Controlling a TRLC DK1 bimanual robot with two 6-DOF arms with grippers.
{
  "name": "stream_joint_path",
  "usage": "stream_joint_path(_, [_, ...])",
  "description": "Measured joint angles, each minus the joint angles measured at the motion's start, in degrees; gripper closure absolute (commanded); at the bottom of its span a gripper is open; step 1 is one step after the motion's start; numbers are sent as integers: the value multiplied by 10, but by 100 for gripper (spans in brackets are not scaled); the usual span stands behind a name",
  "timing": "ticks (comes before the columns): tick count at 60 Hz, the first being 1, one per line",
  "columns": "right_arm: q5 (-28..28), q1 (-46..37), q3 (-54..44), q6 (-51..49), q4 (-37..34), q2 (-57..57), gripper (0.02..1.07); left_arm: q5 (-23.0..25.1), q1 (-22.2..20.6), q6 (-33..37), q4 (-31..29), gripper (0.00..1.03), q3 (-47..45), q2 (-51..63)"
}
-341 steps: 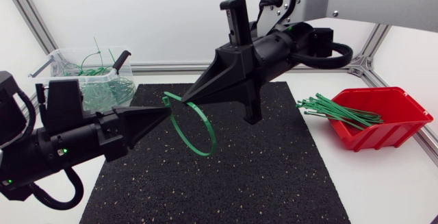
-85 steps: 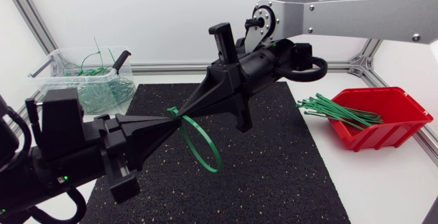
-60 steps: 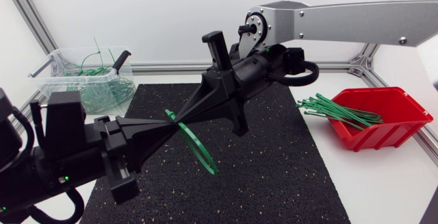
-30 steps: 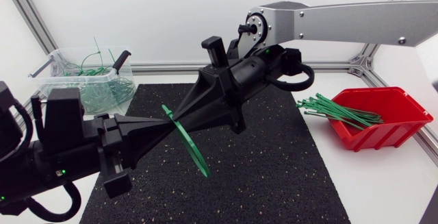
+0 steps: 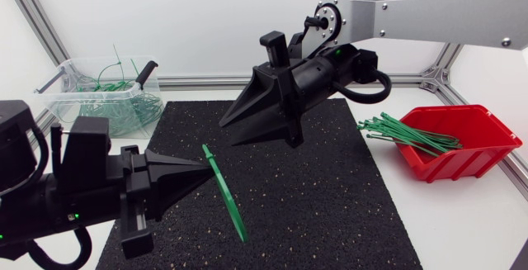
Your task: Take a green cable tie from the red box, thread the tail through the head to close it, then place it in the transparent bin on the left.
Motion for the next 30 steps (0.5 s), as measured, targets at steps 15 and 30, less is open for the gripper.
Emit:
stream_joint_path(15, [7,24,0,0,9,12,62,2,-5,40,-17,100,3,13])
stream_joint_path(30, [18,41,0,0,11,39,72,-5,-11,68,-17,100,3,13])
